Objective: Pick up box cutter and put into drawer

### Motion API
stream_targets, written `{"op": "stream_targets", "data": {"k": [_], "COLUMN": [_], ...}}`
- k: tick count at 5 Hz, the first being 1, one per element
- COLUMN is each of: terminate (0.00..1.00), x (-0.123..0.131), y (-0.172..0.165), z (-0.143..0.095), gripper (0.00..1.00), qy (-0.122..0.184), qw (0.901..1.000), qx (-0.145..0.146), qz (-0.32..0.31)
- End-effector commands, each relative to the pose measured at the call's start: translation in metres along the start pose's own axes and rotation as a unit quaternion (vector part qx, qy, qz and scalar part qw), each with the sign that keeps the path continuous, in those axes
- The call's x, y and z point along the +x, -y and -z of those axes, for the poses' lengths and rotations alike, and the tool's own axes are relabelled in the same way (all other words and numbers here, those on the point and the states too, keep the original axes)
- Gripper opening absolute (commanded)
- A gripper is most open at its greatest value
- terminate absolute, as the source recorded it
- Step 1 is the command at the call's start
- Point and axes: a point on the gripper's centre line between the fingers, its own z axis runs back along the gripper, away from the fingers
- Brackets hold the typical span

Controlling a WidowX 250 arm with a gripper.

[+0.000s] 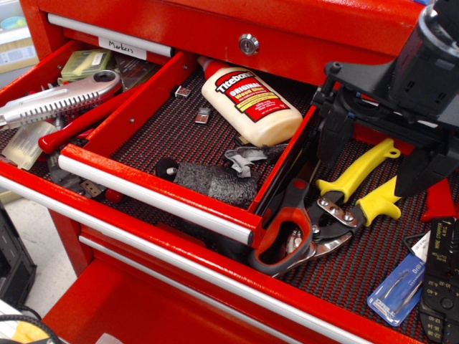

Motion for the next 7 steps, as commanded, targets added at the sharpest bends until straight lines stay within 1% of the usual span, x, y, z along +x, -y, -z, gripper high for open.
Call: {"op": "stream_targets", "data": {"k": [1,2,3,4,5,6,7], "terminate": [0.00,0.00,0.00,0.00,0.00,0.00,0.00], "x": [0.000,0.008,0.029,0.054,0.073,0.087,0.089], "y": [0.000,-0.050,-0.098,-0.142,-0.186,-0.230,-0.276], "z": [0.000,-0.001,-0.006,-0.010,0.000,0.023,0.046], "gripper": [1.00,1.00,1.00,1.00,1.00,1.00,1.00], "qy": [0.000,0.017,0.024,0.037,0.051,0.075,0.083], "qw": [1.0000,0.9956,0.9867,0.9713,0.9574,0.9498,0.9467], "qx": [0.000,0.067,0.097,0.130,0.153,0.149,0.137], "qz": [0.000,0.063,0.129,0.196,0.239,0.265,0.279]}}
